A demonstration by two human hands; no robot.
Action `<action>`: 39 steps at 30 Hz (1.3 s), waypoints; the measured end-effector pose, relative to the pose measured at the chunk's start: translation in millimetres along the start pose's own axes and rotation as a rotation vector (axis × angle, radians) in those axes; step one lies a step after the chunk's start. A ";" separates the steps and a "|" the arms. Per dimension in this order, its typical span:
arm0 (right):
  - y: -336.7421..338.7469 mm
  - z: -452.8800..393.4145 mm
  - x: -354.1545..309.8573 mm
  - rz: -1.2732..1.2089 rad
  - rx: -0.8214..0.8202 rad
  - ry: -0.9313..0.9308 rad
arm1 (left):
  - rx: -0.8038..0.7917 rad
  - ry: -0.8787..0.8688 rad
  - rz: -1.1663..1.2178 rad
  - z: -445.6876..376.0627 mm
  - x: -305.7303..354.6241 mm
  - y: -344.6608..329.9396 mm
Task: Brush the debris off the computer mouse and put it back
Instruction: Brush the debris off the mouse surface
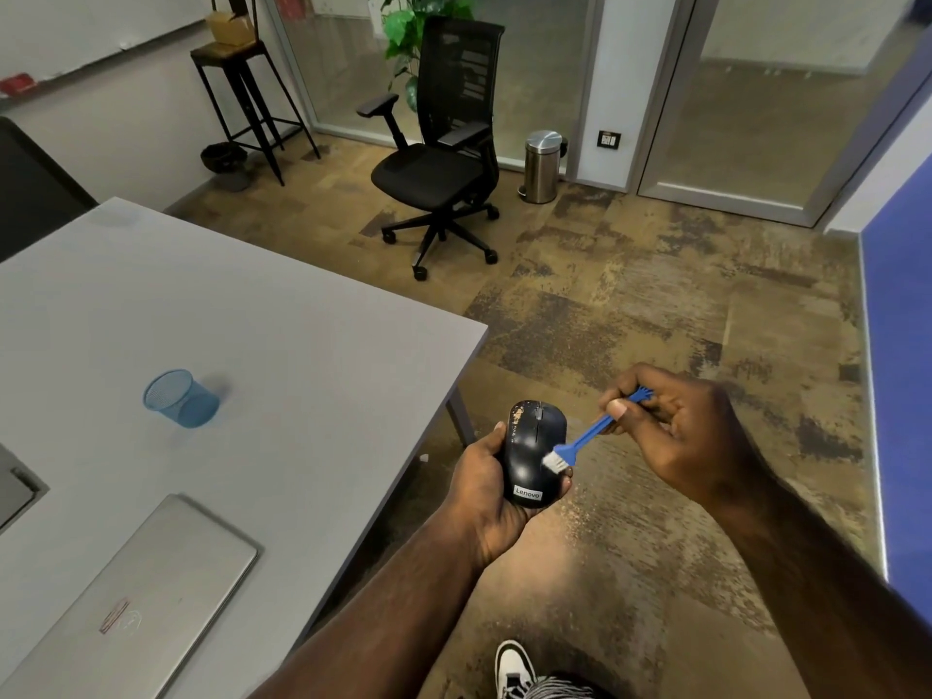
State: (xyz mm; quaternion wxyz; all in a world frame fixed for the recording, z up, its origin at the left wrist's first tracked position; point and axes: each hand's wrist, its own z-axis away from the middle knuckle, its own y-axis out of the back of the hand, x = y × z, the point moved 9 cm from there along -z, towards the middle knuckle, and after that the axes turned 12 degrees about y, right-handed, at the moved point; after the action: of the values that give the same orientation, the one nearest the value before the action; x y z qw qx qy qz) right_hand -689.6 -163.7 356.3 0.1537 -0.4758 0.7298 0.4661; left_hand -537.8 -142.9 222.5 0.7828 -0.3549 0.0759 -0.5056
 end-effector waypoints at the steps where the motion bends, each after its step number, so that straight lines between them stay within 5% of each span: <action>1: -2.5 -0.1 -1.3 -0.006 -0.016 0.011 | 0.004 0.000 0.000 -0.4 -0.4 0.5; 7: 7.9 0.0 12.9 0.096 0.131 -0.071 | -0.053 0.022 0.014 -0.5 -0.5 -1.4; 12: -10.3 -0.8 -5.1 -0.087 -0.049 0.068 | -0.020 -0.001 0.019 -0.9 3.4 1.0; 18: 8.9 0.0 7.4 0.104 0.162 -0.011 | -0.063 0.008 0.013 0.8 4.8 -2.1; 24: -7.0 1.3 -5.3 -0.075 0.012 0.094 | -0.041 -0.001 0.035 -0.3 4.1 0.1; 29: 9.8 3.8 7.4 0.065 0.193 0.021 | -0.121 0.033 0.033 1.7 2.1 -3.5; 35: -6.3 5.4 -15.2 -0.083 0.034 0.149 | -0.097 0.008 0.062 2.4 2.8 0.6; 39: 7.9 6.1 2.9 0.020 0.200 0.045 | -0.163 0.046 0.064 2.7 -1.0 -2.9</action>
State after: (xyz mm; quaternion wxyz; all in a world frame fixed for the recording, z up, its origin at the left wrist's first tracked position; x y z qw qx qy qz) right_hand -699.0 -159.3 355.4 0.1796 -0.4612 0.7807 0.3816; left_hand -539.1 -141.5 226.1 0.7651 -0.4030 0.1457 -0.4806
